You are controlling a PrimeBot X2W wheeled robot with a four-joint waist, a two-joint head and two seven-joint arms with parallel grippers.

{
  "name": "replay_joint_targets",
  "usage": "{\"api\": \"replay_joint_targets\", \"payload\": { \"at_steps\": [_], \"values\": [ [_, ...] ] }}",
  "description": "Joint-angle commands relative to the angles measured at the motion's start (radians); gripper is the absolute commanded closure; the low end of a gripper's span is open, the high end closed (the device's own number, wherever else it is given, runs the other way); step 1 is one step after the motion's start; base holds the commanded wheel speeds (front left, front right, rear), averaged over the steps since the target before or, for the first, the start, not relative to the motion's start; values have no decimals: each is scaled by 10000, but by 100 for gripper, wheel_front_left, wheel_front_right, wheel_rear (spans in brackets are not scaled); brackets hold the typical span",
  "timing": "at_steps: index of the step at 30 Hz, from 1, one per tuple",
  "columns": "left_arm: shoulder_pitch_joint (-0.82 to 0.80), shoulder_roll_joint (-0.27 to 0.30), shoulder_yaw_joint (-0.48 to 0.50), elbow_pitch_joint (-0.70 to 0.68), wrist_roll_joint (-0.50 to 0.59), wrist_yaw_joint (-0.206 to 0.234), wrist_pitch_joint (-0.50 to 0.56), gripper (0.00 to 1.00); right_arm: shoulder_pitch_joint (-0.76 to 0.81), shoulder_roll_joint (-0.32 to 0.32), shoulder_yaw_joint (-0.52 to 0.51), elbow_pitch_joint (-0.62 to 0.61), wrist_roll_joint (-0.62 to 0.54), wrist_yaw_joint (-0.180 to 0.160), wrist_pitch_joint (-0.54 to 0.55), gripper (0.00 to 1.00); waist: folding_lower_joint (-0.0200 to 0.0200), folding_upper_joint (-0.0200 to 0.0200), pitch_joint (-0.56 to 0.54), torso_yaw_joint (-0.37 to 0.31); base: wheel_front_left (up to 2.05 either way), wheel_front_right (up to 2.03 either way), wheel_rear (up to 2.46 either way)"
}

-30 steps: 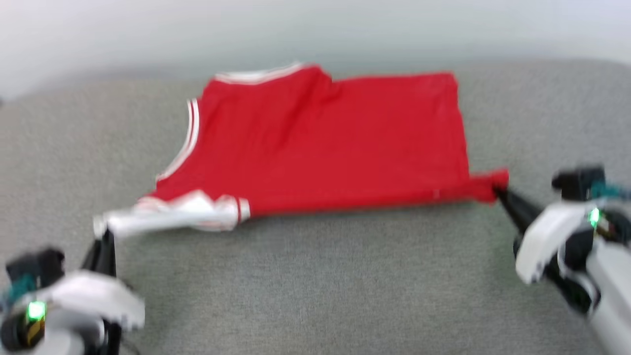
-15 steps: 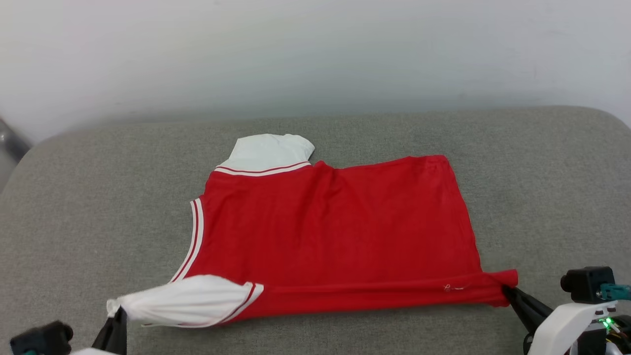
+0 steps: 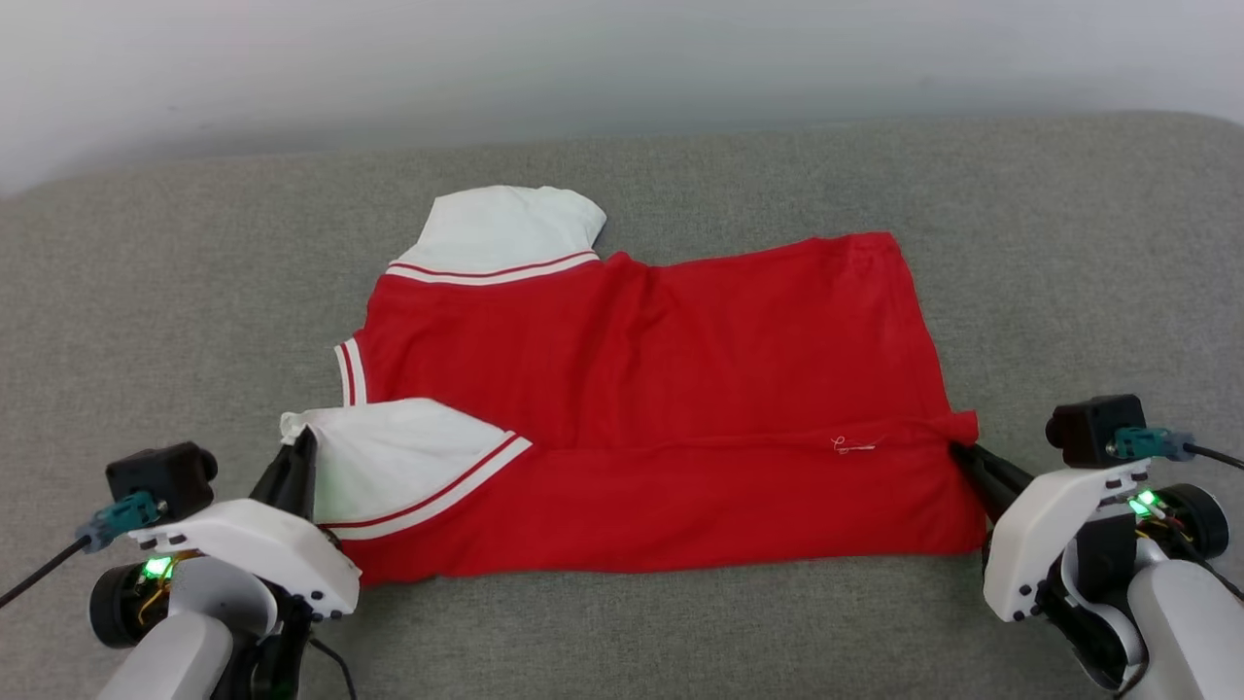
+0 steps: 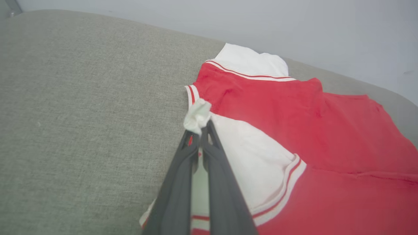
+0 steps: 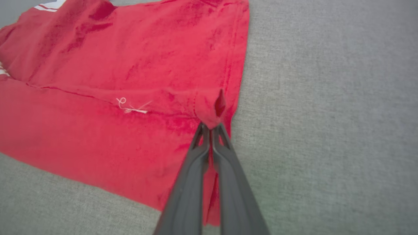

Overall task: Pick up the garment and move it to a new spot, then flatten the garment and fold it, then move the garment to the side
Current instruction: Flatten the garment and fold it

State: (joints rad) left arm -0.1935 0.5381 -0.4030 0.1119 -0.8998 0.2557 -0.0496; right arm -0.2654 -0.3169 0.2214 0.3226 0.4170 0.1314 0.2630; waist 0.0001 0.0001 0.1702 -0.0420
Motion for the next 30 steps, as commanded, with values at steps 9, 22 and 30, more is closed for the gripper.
{"api": "replay_joint_targets", "payload": {
  "at_steps": [9, 22, 30],
  "values": [
    [-1369, -786, -244, 2220, -152, -1110, -442, 100, -1027, 214, 401, 1930, 231, -14, -993, 0, -1, -1, 667, -106, 0, 0, 0],
    [-1651, -575, -150, 3665, -480, -1795, -269, 0, -641, 109, 797, 1918, 563, -14, -3567, 0, -1, -1, -340, -305, 0, 0, 0],
    [-1110, 673, 32, 2455, -1136, -1598, 1673, 0, 558, 187, -26, 214, -164, -13, -4047, 0, -1, -1, -1208, -472, 0, 0, 0]
  ]
}}
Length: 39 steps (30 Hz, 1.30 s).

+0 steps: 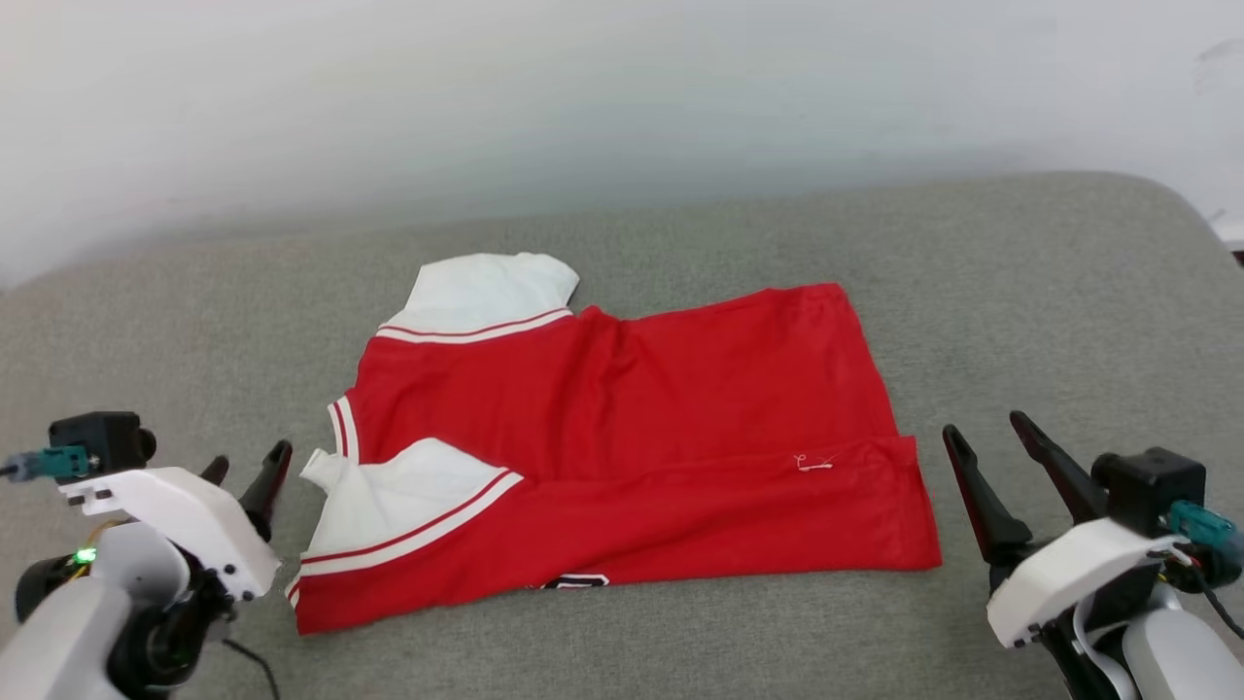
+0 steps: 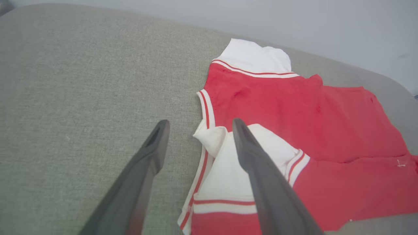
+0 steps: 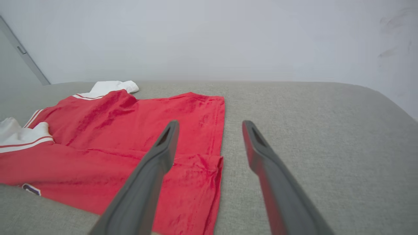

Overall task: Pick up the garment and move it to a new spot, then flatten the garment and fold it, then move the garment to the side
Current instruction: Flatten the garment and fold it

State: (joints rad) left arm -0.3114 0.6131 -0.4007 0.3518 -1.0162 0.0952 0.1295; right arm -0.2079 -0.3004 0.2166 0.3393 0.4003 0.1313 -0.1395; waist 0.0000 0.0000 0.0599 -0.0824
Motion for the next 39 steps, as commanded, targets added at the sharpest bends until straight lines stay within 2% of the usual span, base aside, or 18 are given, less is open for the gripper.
{"api": "replay_joint_targets", "payload": {
  "at_steps": [1, 5, 9, 13, 18, 21, 22, 23, 24, 27, 31, 33, 39],
  "values": [
    [143, 139, -12, -184, -69, 44, 277, 0, 174, 72, -107, -225, -91, -11, 93, 0, 0, 0, -163, -102, 0, 0, 0],
    [647, 989, -345, -890, -520, 259, 2207, 0, 958, 301, -604, -1435, -665, -11, 466, 0, 0, 0, -266, -304, 0, 0, 0],
    [1206, 1478, -620, -1342, -924, 595, 3577, 0, 1428, 565, -688, -2561, -985, -11, 886, 0, 0, 0, -132, -614, 0, 0, 0],
    [1449, 1537, -650, -1378, -1145, 893, 4015, 0, 1602, 841, -648, -3372, -1115, -11, 1175, 0, 0, 0, 159, -889, 0, 0, 0],
    [1180, 1402, -724, -1119, -1175, 961, 4249, 0, 1661, 986, -587, -3903, -1070, -11, 1442, 0, 0, 0, 638, -1066, 0, 0, 0],
    [1083, 1130, -970, -797, -1279, 846, 4554, 0, 1540, 991, -571, -4046, -976, -11, 1548, 0, 0, 0, 901, -1132, 0, 0, 0],
    [1035, 1022, -1028, -702, -1273, 815, 4559, 45, 1496, 973, -594, -4087, -945, -11, 1557, 0, 0, 0, 965, -1149, 0, 0, 0],
    [996, 871, -1053, -601, -1298, 784, 4499, 67, 1469, 957, -626, -4103, -917, -11, 1616, 0, 0, 0, 1009, -1157, 0, 0, 0],
    [978, 742, -1104, -528, -1314, 697, 4484, 100, 1440, 917, -678, -4153, -882, -11, 1663, 0, 0, 0, 1037, -1144, 0, 0, 0],
    [864, 474, -1220, -368, -1243, 493, 4328, 100, 1394, 811, -955, -4181, -695, -11, 2026, 0, 0, 0, 1083, -1044, 0, 0, 0],
    [571, 437, -1127, -315, -983, 302, 3769, 100, 1227, 558, -1480, -4090, -349, -11, 2924, 0, 0, 0, 1083, -766, 0, 0, 0],
    [422, 446, -985, -507, -866, 297, 3411, 100, 1207, 429, -1792, -3858, -162, -11, 3763, 0, 0, 0, 1089, -607, 0, 0, 0],
    [207, 534, -661, -1548, -451, 560, 2526, 100, 713, -46, -2150, -2998, 675, -9, 7252, 0, 0, 0, 1236, 38, 0, 0, 0]
  ]
}}
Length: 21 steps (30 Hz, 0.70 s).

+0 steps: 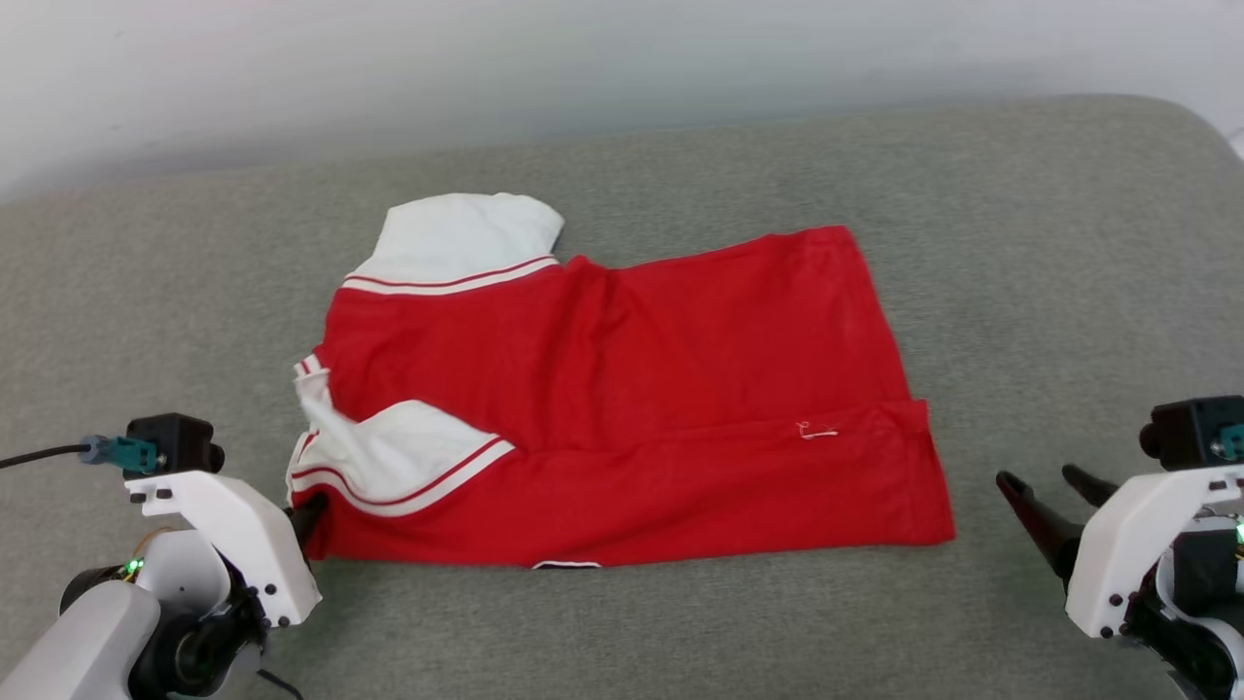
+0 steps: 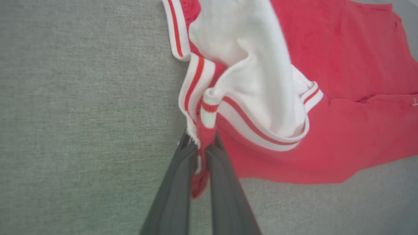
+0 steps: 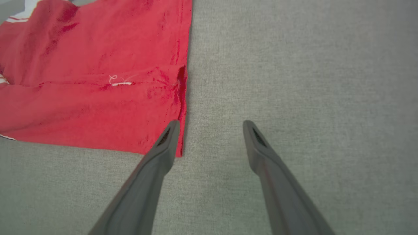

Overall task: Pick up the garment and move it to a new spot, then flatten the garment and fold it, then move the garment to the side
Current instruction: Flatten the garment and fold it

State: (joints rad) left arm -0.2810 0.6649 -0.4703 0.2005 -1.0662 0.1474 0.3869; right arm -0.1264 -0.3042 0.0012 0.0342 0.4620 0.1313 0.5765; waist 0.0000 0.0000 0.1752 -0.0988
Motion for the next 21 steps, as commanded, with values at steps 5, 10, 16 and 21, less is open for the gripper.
{"api": "replay_joint_targets", "payload": {
  "at_steps": [5, 10, 16, 21],
  "values": [
    [-224, -70, -120, -1032, 423, 320, -219, 100, -743, -178, 175, 747, 359, -11, 1768, 0, 0, 0, 437, 811, 0, 0, 0],
    [-510, -335, -352, -1433, 692, 444, -227, 100, -1149, 24, 264, 1458, 505, -11, 2269, 0, 0, 0, 777, 1233, 0, 0, 0],
    [-738, -647, -553, -1434, 838, 393, -382, 100, -1353, 312, 771, 2849, 882, -8, 2659, 5, 0, 0, 970, 1507, 0, 0, 0],
    [-461, -629, -485, -1326, 774, 394, -559, 100, -1355, 360, 1074, 3035, 1214, -5, 2673, 100, 0, 0, 850, 1417, 0, 0, 0]
  ]
}}
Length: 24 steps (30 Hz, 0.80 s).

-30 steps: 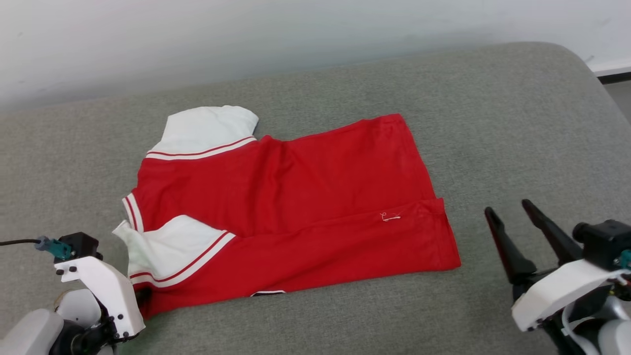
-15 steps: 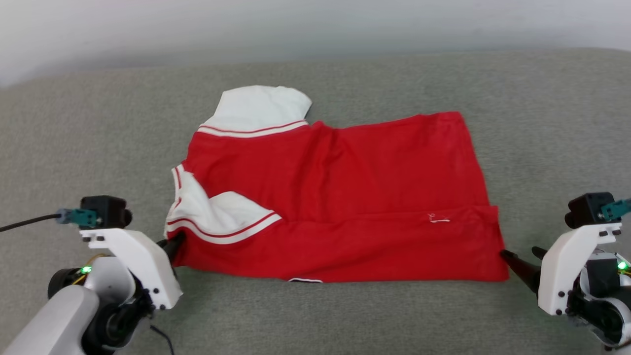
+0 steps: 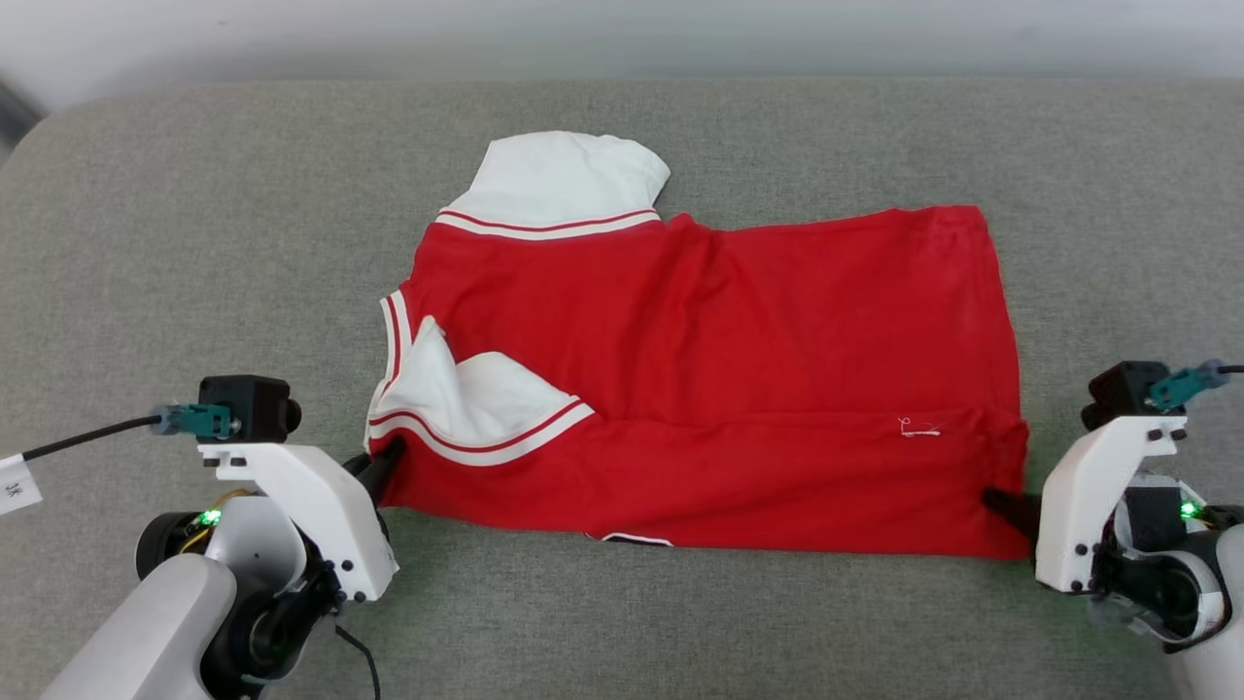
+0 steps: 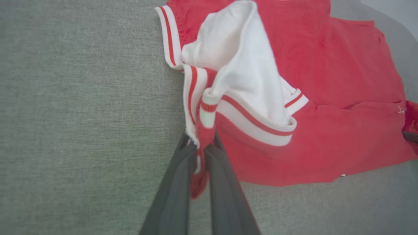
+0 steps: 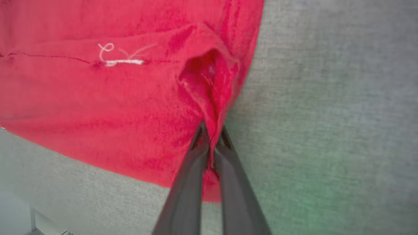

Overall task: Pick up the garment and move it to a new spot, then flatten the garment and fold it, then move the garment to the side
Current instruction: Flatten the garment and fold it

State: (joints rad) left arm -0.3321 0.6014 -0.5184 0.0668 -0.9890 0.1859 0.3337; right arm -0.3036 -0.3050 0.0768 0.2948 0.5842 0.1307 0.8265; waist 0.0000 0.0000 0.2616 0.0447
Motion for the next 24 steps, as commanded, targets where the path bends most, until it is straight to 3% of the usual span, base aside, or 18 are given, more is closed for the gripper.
{"api": "replay_joint_targets", "payload": {
  "at_steps": [1, 11, 24],
  "values": [
    [112, 7, 23, 12, -36, 8, -68, 100, 373, 286, 330, 400, 44, -1, 137, 100, 0, 0, -60, -45, 0, 0, 0],
    [661, 363, 305, -336, 49, 300, -479, 100, 238, -359, 650, -558, 112, -2, -487, 100, 0, 0, -1168, -350, 0, 0, 0],
    [3070, 626, 547, -1212, -646, 1189, -566, 100, 2004, -215, 333, -1536, -152, -2, 28, 100, 0, 0, -2467, -492, 0, 0, 0]
  ]
}}
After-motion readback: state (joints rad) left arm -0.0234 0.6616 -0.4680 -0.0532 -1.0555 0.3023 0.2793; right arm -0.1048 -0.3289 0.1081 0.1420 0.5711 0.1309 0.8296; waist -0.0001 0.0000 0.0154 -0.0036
